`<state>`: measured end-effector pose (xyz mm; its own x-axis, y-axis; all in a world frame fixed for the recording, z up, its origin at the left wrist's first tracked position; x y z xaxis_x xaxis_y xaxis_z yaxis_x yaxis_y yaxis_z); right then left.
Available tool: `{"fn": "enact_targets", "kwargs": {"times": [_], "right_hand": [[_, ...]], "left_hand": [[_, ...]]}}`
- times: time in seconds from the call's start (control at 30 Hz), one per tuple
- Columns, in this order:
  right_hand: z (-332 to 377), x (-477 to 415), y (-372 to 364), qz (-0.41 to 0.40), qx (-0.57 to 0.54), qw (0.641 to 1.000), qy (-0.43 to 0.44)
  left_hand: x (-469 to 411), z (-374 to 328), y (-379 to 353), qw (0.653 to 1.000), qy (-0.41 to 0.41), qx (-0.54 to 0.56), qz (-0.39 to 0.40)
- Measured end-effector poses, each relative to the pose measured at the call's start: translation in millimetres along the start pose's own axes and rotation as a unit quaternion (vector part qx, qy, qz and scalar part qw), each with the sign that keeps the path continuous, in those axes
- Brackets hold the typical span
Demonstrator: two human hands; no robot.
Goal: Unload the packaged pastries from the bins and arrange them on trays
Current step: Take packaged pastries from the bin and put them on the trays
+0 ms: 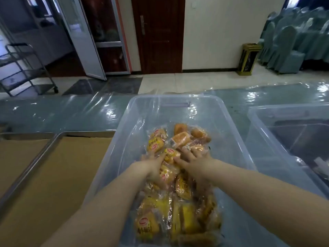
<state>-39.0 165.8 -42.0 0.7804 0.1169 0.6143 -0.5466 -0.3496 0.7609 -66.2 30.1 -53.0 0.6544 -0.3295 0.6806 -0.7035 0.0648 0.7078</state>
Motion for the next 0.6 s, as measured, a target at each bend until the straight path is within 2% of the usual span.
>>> {"fn": "enact_targets", "kwargs": {"times": [0.07,0.17,0.23,0.33,0.5,0.6], "right_hand": [[4,-2,-4,-0.001,0.038,0.999,0.005],[-10,-5,6,-0.052,0.008,0.998,-0.039],[-14,-5,8,-0.051,-0.003,0.997,-0.054],[-10,-5,3,-0.034,-0.009,0.998,-0.049],[-11,0,21,-0.102,0.027,0.993,-0.058],[-12,-4,15,-0.075,-0.014,0.995,-0.065]], "left_hand": [[2,-2,1,1.000,0.012,-0.009,-0.009],[1,-1,2,1.000,0.017,-0.022,-0.013],[-1,0,3,0.999,0.010,-0.029,-0.024],[-3,-4,5,0.996,-0.002,-0.058,-0.068],[-2,-6,14,0.987,-0.004,-0.098,-0.130],[-3,-5,15,0.987,-0.002,-0.099,-0.129]]}}
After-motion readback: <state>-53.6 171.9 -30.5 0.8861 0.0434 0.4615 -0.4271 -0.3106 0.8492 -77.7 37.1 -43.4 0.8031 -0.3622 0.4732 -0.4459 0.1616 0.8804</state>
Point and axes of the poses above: each hand's wrist, its own x-axis away from the middle knuckle, its own y-axis out of the back of the hand, z = x × y, the point moved 9 cm from there along -x, towards the middle knuckle, and after that the axes turned 7 degrees about z, right-handed, at the moved point
